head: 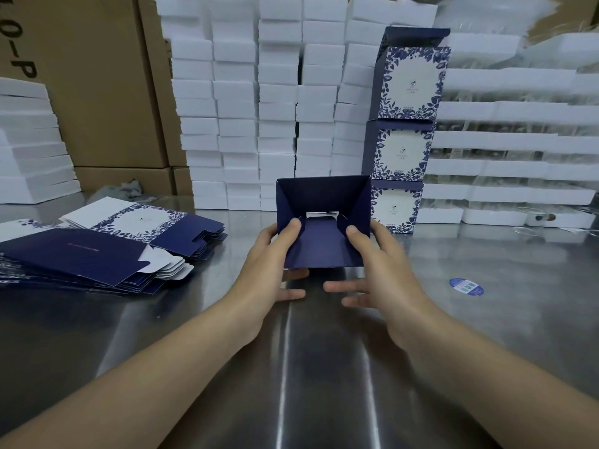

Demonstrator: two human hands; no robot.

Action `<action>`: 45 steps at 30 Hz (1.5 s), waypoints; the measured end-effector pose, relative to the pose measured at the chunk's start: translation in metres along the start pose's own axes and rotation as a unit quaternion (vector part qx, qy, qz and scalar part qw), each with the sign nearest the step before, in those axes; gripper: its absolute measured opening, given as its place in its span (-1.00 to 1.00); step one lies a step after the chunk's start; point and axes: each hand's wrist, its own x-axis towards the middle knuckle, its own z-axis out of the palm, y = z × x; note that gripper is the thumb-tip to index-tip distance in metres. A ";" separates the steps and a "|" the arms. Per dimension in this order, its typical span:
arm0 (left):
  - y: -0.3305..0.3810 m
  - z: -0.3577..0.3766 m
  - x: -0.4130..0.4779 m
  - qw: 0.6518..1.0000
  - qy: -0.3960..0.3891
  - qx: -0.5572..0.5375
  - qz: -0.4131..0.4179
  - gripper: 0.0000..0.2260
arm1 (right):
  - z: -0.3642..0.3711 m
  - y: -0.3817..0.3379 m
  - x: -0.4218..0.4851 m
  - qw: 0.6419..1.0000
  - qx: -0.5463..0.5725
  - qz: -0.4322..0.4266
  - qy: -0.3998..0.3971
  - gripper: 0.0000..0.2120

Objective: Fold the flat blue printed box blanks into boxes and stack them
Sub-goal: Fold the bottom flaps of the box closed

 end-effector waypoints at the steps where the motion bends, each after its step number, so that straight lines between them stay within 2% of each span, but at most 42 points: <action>1: -0.001 0.000 0.000 1.000 0.000 0.001 -0.006 -0.59 | 0.001 -0.001 -0.002 1.000 0.004 0.004 -0.003 -0.68; 3: 0.000 0.001 -0.002 1.000 0.005 0.001 -0.013 -0.50 | 0.002 -0.002 -0.005 1.000 0.005 0.002 -0.009 -0.76; 5: -0.001 0.001 -0.003 1.000 0.001 -0.003 -0.008 -0.50 | 0.003 -0.002 -0.008 1.000 -0.008 -0.015 -0.010 -0.74; 7: -0.001 0.001 -0.003 1.000 -0.007 -0.002 0.003 -0.51 | 0.004 0.000 -0.009 0.999 -0.027 -0.035 0.003 -0.65; 11: -0.006 0.001 -0.003 1.000 -0.002 0.023 0.001 -0.36 | 0.001 0.000 -0.006 0.995 -0.083 -0.044 0.040 -0.42; 15: -0.007 0.003 -0.005 0.999 0.008 0.043 0.013 -0.31 | -0.001 0.001 -0.003 0.993 -0.098 -0.042 0.047 -0.50; 20: -0.006 0.002 -0.006 0.997 0.038 0.065 0.035 -0.44 | -0.001 0.005 -0.001 0.991 -0.113 -0.055 0.050 -0.51; 23: -0.008 0.004 -0.007 0.995 0.042 0.084 0.040 -0.38 | -0.002 0.006 0.000 0.989 -0.125 -0.061 0.050 -0.58; 30: -0.012 0.004 -0.004 0.984 0.068 0.148 0.066 -0.40 | -0.004 0.003 0.000 0.985 -0.154 -0.064 0.048 -0.73; 35: -0.011 0.001 -0.003 0.986 0.076 0.134 0.061 -0.58 | -0.004 0.004 -0.002 0.976 -0.196 -0.084 0.035 -0.64; 37: -0.009 0.001 -0.003 0.987 0.084 0.126 0.055 -0.63 | -0.004 0.004 -0.002 0.976 -0.200 -0.085 0.031 -0.66; 42: -0.002 0.001 -0.007 0.993 0.076 0.083 0.028 -0.54 | -0.007 0.003 -0.001 0.981 -0.172 -0.086 0.027 -0.66; 45: 0.000 0.001 -0.007 0.996 0.059 0.061 0.016 -0.51 | -0.008 0.003 -0.002 0.984 -0.155 -0.090 0.006 -0.56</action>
